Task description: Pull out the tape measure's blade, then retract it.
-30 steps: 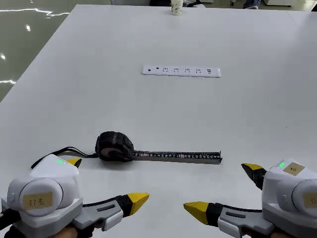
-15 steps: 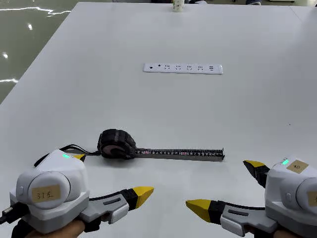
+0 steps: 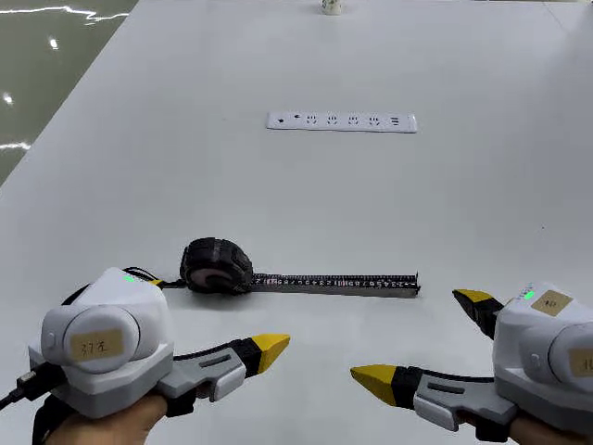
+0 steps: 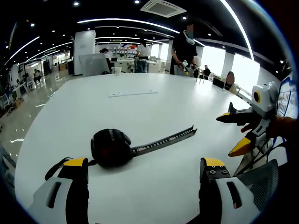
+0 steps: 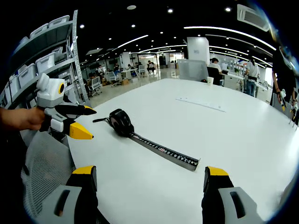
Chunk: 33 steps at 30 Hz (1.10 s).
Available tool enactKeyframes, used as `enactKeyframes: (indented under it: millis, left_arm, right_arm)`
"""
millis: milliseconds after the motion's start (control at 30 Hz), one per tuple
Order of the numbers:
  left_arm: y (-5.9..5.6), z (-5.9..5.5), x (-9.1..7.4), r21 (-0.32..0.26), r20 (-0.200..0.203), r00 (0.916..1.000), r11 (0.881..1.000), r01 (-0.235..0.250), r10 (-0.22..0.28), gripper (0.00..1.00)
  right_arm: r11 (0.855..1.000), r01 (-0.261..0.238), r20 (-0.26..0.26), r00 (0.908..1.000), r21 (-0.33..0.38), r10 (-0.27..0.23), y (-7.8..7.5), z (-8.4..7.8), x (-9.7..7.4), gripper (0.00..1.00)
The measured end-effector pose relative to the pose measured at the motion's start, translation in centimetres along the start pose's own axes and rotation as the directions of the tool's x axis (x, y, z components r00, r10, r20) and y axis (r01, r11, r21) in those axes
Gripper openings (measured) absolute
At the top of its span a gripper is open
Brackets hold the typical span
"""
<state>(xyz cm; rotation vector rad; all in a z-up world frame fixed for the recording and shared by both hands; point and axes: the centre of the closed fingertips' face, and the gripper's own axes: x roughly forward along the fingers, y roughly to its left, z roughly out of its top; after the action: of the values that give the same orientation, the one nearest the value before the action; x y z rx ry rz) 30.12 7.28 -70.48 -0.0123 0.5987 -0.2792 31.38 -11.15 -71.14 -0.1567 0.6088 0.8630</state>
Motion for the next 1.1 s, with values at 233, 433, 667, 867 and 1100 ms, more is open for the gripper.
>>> enactKeyframes:
  millis: [233, 433, 667, 867, 1100]
  left_arm:
    - [0.6, -0.3, 0.8, -0.003, -0.007, 0.9999, 1.0, -0.014, 0.014, 0.96]
    - [0.6, -0.3, 1.7, -0.007, -0.015, 0.9998, 1.0, -0.015, 0.015, 0.95]
    - [1.1, 0.2, 2.5, -0.017, -0.006, 0.9992, 0.999, -0.041, 0.041, 0.93]
    - [2.1, 0.6, 3.2, -0.027, -0.005, 0.9969, 0.997, -0.079, 0.079, 0.92]
    - [2.9, 0.6, 3.9, -0.034, -0.011, 0.9941, 0.994, -0.108, 0.108, 0.89]
  right_arm:
    - [1.0, 0.0, -0.02, 0.9998, -0.005, 0.0, -0.5, -0.5, 0.4, 0.93]
    - [1.0, -0.005, -0.03, 0.9996, -0.023, 0.004, -1.1, -0.8, 0.6, 0.89]
    - [0.998, -0.015, -0.044, 0.999, -0.059, 0.012, -2.0, -0.8, 1.1, 0.82]
    - [0.996, -0.015, -0.056, 0.9984, -0.086, 0.01, -3.1, -0.8, 1.4, 0.77]
    - [0.992, -0.029, -0.075, 0.997, -0.125, 0.02, -4.2, -0.8, 1.9, 0.72]
